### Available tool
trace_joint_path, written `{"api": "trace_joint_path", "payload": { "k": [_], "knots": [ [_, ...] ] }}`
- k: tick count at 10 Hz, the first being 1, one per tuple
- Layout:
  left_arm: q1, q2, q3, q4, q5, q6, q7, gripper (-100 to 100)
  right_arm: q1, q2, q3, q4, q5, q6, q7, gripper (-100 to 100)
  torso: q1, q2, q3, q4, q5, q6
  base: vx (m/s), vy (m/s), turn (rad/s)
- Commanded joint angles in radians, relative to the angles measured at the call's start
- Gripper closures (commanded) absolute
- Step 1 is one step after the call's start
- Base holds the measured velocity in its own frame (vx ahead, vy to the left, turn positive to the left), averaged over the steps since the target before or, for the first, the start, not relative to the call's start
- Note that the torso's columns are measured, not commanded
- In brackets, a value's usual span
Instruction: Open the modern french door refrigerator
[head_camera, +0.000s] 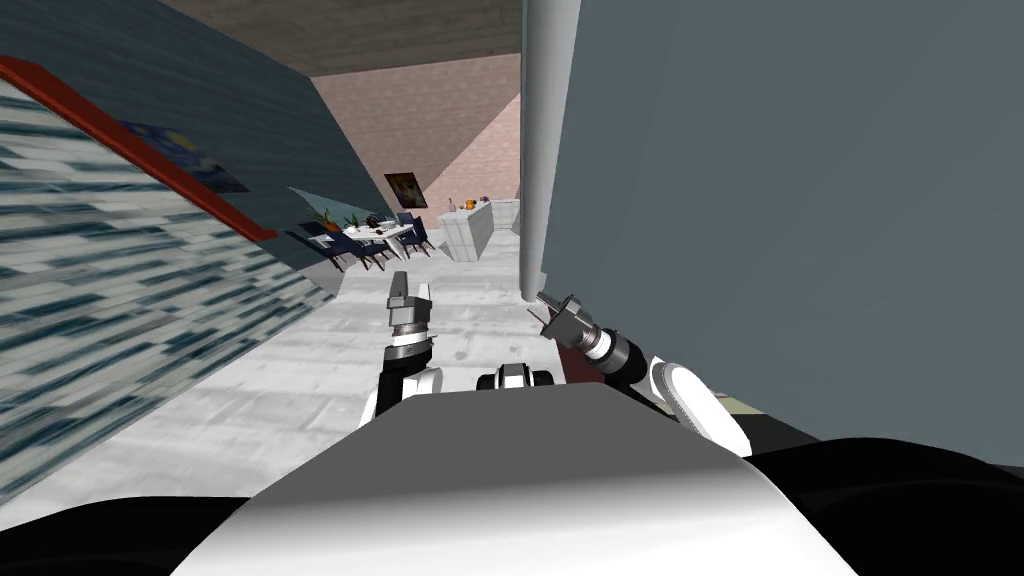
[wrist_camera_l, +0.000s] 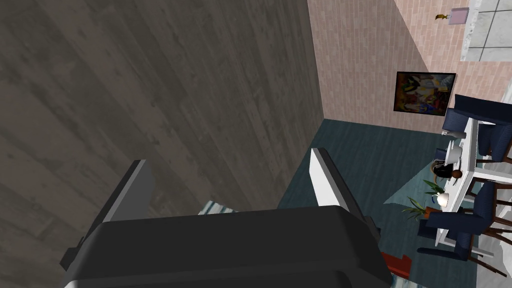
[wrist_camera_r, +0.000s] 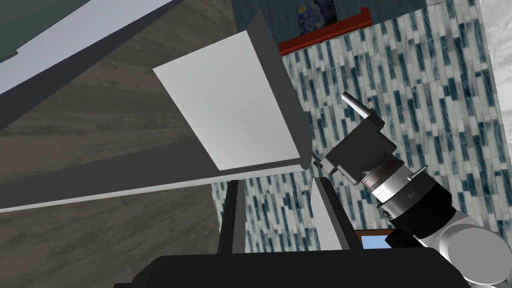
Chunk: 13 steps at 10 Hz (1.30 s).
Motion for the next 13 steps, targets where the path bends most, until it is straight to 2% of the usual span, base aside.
{"api": "trace_joint_path", "payload": {
  "k": [1,2,3,4,6,7,12,13],
  "knots": [
    [0.0,0.0,0.0,0.0,0.0,0.0,0.0,0,-0.024,-0.012,0.055,-0.034,-0.021,-0.046,0.008,100,0.001,0.0,-0.001,0.0,0.0,0.0,-0.184,-0.025,0.207],
    [0.0,0.0,0.0,0.0,0.0,0.0,0.0,0,-0.029,-0.018,0.069,-0.038,-0.027,-0.06,0.01,100,0.003,-0.001,0.001,-0.004,0.0,-0.001,-0.214,-0.02,0.171],
    [0.0,0.0,0.0,0.0,0.0,0.0,0.0,0,-0.021,-0.015,0.061,-0.038,-0.018,-0.046,0.008,100,0.001,-0.005,0.0,-0.007,-0.001,0.0,-0.098,-0.008,0.024],
    [0.0,0.0,0.0,0.0,0.0,0.0,0.0,0,-0.04,-0.034,0.034,-0.037,-0.035,-0.041,-0.017,-100,-0.001,-0.014,-0.004,-0.01,-0.002,0.0,-0.036,0.02,0.011],
    [0.0,0.0,0.0,0.0,0.0,0.0,0.0,0,-0.074,-0.07,-0.023,-0.033,-0.069,-0.025,-0.065,-100,0.0,-0.018,-0.009,-0.012,-0.002,-0.001,-0.044,0.044,0.026],
    [0.0,0.0,0.0,0.0,0.0,0.0,0.0,0,-0.074,-0.07,-0.025,-0.033,-0.069,-0.025,-0.065,-100,0.001,-0.019,-0.01,-0.012,-0.001,-0.001,-0.021,0.032,0.009],
    [0.0,0.0,0.0,0.0,0.0,0.0,0.0,0,-0.16,-0.162,-0.171,-0.023,-0.153,0.014,-0.184,-100,-0.001,-0.007,-0.001,-0.009,-0.002,0.0,-0.026,0.047,0.022],
    [0.0,0.0,0.0,0.0,0.0,0.0,0.0,0,-0.16,-0.162,-0.172,-0.023,-0.153,0.014,-0.184,-100,-0.001,-0.008,-0.001,-0.009,-0.002,0.0,-0.024,0.037,0.007]
  ]
}}
